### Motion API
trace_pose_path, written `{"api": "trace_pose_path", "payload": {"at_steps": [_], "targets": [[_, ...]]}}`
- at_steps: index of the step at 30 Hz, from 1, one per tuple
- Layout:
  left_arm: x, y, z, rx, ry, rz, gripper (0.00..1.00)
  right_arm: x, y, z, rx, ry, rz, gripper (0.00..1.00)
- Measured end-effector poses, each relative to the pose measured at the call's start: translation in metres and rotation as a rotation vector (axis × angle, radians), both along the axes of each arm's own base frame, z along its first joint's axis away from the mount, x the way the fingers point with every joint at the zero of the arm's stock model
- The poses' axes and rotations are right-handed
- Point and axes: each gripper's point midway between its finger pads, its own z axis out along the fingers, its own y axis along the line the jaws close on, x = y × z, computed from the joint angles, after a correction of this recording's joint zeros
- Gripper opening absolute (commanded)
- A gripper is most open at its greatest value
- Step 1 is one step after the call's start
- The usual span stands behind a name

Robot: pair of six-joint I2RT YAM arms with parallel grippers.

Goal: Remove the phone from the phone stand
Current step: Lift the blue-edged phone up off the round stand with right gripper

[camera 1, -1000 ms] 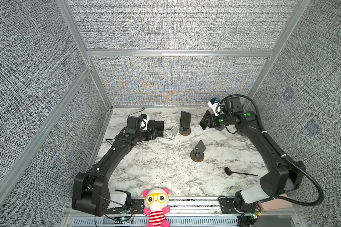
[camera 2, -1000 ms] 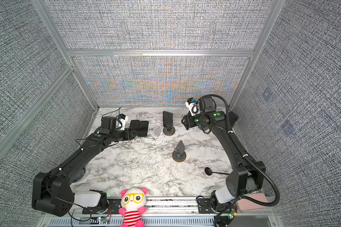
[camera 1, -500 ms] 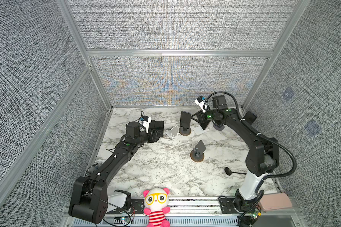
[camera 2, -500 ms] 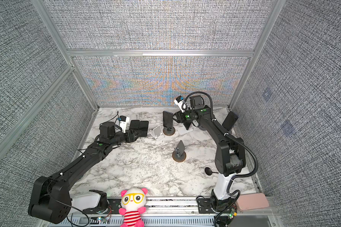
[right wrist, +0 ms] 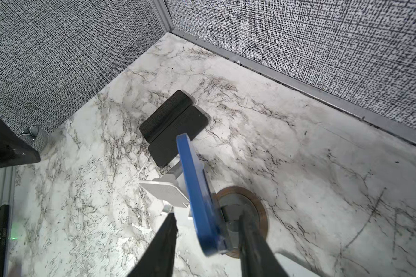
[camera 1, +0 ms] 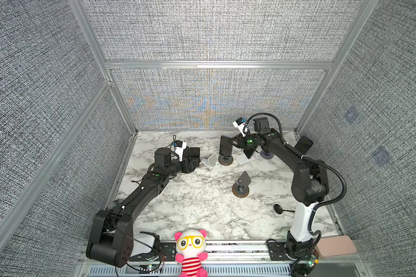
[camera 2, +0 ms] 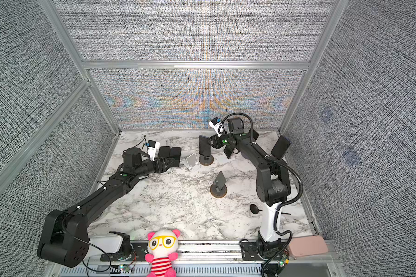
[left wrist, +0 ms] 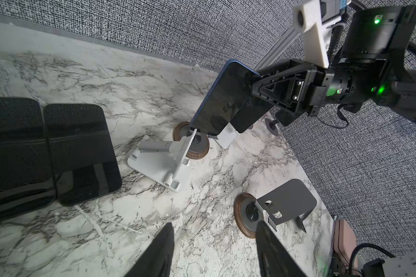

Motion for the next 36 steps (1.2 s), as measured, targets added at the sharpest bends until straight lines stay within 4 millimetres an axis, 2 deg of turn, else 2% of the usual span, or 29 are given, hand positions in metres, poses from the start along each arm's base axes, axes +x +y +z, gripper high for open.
{"api": "trace_pose_path", "payload": {"at_steps": [6, 15, 20, 24, 29, 32, 36], "targets": [[0.004, -0.001, 0.002, 0.002, 0.002, 0.002, 0.54, 0.0, 0.004, -0.005, 0.018, 0.017, 0.013, 0.31], [0.006, -0.001, 0.008, 0.01, 0.005, -0.001, 0.54, 0.002, 0.004, -0.006, 0.021, 0.01, 0.011, 0.1], [0.009, -0.002, 0.01, 0.014, 0.008, -0.003, 0.54, 0.004, 0.001, -0.002, 0.009, -0.01, -0.003, 0.04], [0.012, -0.004, 0.015, 0.011, 0.005, -0.005, 0.54, -0.002, 0.001, 0.007, 0.013, -0.003, -0.003, 0.02], [0.016, -0.008, 0.025, -0.004, -0.008, -0.027, 0.56, -0.013, -0.003, 0.034, 0.012, -0.024, -0.002, 0.0], [0.018, -0.014, 0.032, -0.017, -0.018, -0.066, 0.57, -0.025, -0.007, 0.054, 0.004, -0.046, 0.006, 0.0], [0.017, -0.028, 0.046, -0.042, -0.047, -0.173, 0.59, -0.047, -0.016, 0.068, -0.017, -0.036, 0.029, 0.0]]}}
